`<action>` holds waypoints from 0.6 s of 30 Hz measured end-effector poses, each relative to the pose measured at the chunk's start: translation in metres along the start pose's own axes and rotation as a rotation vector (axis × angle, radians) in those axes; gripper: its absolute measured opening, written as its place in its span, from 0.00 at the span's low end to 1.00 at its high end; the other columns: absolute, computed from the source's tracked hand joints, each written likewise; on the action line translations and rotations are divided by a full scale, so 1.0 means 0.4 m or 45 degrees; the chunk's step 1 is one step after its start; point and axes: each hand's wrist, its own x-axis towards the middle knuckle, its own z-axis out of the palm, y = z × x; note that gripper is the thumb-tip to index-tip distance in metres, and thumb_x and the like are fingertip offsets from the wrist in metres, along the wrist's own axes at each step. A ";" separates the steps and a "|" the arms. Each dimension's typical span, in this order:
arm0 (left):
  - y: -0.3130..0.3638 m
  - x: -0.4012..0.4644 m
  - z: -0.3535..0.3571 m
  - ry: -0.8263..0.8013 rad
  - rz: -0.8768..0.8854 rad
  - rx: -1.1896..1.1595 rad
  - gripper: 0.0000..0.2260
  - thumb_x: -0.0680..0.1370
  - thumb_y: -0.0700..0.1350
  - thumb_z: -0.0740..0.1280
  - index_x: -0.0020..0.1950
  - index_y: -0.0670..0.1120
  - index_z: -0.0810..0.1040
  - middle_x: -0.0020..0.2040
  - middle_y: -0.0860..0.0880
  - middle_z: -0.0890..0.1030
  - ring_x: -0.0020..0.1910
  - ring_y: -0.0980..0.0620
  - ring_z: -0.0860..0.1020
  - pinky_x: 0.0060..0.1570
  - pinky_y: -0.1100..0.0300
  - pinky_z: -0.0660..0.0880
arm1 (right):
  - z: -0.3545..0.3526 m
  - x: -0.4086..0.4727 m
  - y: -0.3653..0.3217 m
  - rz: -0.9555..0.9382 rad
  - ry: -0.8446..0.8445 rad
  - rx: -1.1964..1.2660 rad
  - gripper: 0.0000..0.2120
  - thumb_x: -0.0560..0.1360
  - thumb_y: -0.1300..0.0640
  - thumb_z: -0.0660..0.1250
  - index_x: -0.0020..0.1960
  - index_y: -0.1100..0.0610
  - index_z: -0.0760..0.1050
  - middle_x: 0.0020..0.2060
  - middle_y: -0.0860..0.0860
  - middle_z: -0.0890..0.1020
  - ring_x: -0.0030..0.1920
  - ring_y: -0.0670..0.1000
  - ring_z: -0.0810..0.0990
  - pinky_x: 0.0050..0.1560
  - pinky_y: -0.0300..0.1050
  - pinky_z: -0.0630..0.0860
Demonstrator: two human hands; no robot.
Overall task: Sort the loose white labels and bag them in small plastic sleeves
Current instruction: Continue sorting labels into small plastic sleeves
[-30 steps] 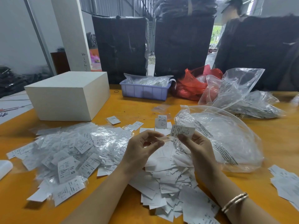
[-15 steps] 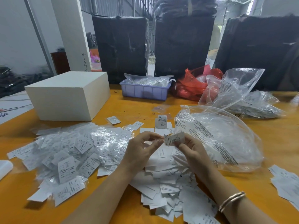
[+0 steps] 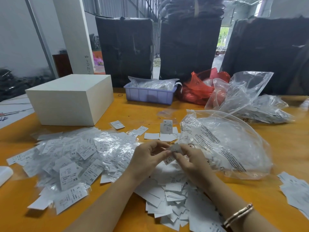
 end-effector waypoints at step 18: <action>0.008 0.001 -0.007 0.179 -0.064 -0.022 0.04 0.71 0.46 0.72 0.44 0.48 0.81 0.40 0.51 0.84 0.41 0.54 0.83 0.38 0.64 0.78 | 0.018 -0.013 -0.023 -0.250 0.154 -0.129 0.07 0.70 0.55 0.73 0.48 0.52 0.81 0.40 0.33 0.80 0.38 0.40 0.81 0.52 0.59 0.73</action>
